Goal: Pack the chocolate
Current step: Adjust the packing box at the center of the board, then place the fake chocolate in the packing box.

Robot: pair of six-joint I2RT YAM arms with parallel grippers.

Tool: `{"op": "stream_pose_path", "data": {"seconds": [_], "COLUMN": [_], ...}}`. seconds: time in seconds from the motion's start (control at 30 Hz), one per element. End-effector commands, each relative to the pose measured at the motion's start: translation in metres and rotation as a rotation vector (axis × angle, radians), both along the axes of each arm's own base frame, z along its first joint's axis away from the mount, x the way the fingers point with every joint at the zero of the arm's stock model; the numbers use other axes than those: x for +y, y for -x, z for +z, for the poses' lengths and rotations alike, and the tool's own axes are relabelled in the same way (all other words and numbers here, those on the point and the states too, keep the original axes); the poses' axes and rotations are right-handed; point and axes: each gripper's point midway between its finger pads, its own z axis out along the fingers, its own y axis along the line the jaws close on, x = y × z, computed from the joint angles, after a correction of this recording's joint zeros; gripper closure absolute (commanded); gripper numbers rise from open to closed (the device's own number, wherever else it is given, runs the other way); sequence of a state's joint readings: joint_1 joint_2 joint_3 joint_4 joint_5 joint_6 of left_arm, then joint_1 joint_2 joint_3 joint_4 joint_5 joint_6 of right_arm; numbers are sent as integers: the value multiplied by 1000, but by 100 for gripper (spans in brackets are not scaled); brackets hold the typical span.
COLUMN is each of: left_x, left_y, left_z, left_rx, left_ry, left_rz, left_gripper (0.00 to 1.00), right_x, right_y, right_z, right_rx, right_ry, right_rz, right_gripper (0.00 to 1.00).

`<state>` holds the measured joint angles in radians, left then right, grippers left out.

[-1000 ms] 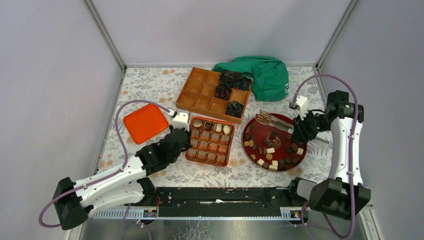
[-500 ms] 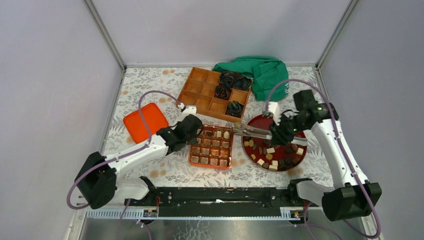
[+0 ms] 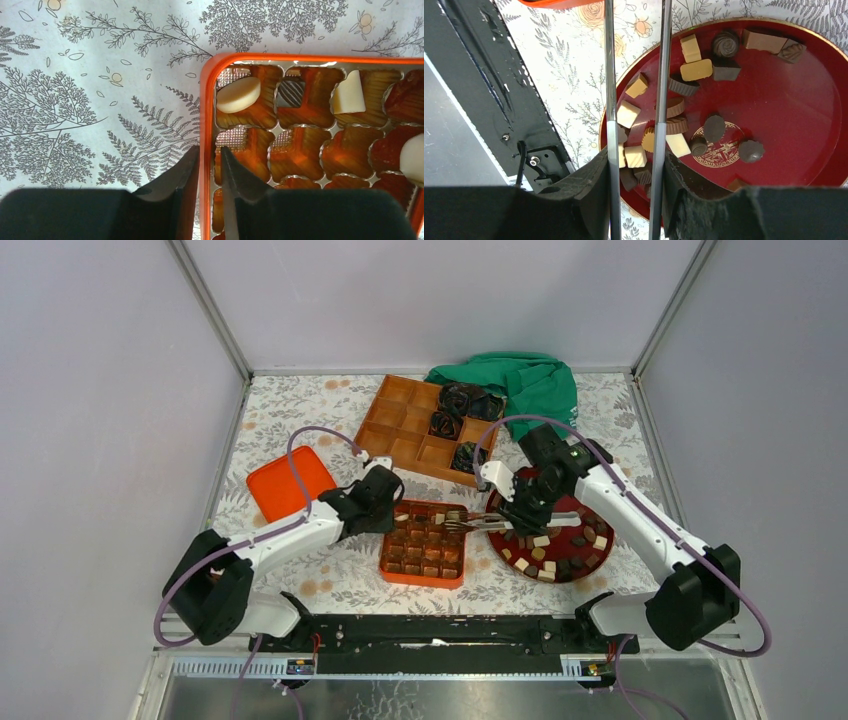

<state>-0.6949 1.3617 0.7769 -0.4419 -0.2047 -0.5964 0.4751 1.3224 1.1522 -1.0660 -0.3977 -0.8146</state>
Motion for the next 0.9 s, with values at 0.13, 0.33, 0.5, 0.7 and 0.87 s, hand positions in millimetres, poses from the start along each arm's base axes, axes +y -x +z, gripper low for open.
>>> {"op": "stream_pose_path", "data": {"seconds": [0.13, 0.33, 0.5, 0.7, 0.87], "left_x": [-3, -1, 2, 3, -2], "left_y": [-9, -8, -5, -2, 2], "left_z": [12, 30, 55, 86, 115], "left_rx": [-41, -70, -112, -186, -272], "left_ry": [65, 96, 132, 163, 206], "left_rz": [15, 14, -15, -77, -178], "left_gripper": [50, 47, 47, 40, 26], "right_x": [-2, 0, -3, -5, -1], "right_y": [-5, 7, 9, 14, 15], "right_z": [5, 0, 1, 0, 3], "right_rx": [-51, -8, -10, -2, 8], "right_ry": [47, 46, 51, 49, 29], "right_rz": [11, 48, 50, 44, 35], "right_gripper": [91, 81, 68, 57, 50]}}
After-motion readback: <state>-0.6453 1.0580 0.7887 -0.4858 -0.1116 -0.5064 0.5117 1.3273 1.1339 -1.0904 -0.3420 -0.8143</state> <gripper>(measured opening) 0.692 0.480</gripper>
